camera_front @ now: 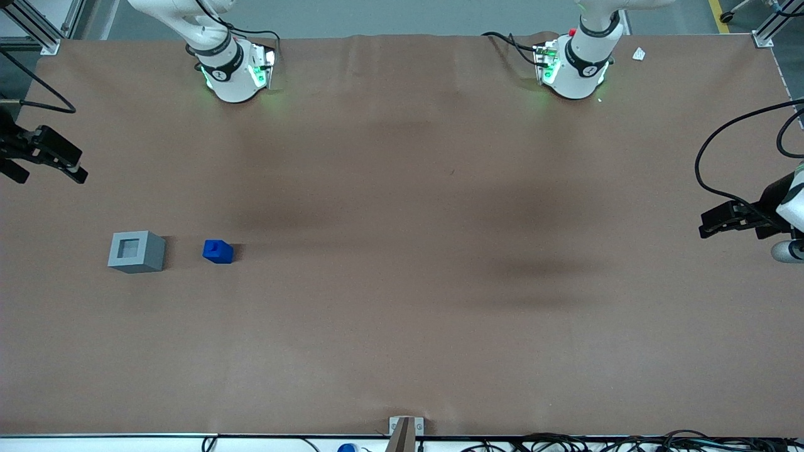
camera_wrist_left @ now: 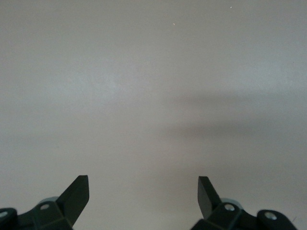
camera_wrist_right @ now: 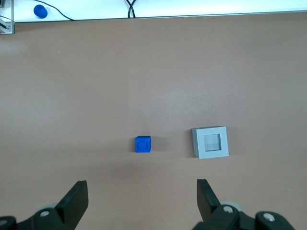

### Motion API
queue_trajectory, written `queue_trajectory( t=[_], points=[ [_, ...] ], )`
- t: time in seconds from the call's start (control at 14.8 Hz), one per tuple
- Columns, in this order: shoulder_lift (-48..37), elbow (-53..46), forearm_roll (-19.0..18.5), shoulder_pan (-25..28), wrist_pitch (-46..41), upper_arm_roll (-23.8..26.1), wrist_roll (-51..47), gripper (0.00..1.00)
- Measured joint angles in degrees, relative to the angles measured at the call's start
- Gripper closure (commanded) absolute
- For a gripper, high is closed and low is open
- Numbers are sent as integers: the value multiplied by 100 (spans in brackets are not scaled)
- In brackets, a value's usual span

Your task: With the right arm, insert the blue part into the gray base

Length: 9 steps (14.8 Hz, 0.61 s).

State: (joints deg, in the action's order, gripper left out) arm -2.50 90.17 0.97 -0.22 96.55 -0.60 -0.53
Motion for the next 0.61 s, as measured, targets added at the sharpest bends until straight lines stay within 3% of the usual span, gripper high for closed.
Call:
queue_trajectory(
  t=[0.61],
  points=[
    [120, -2, -28, 77, -126, 54, 6, 0]
  ],
)
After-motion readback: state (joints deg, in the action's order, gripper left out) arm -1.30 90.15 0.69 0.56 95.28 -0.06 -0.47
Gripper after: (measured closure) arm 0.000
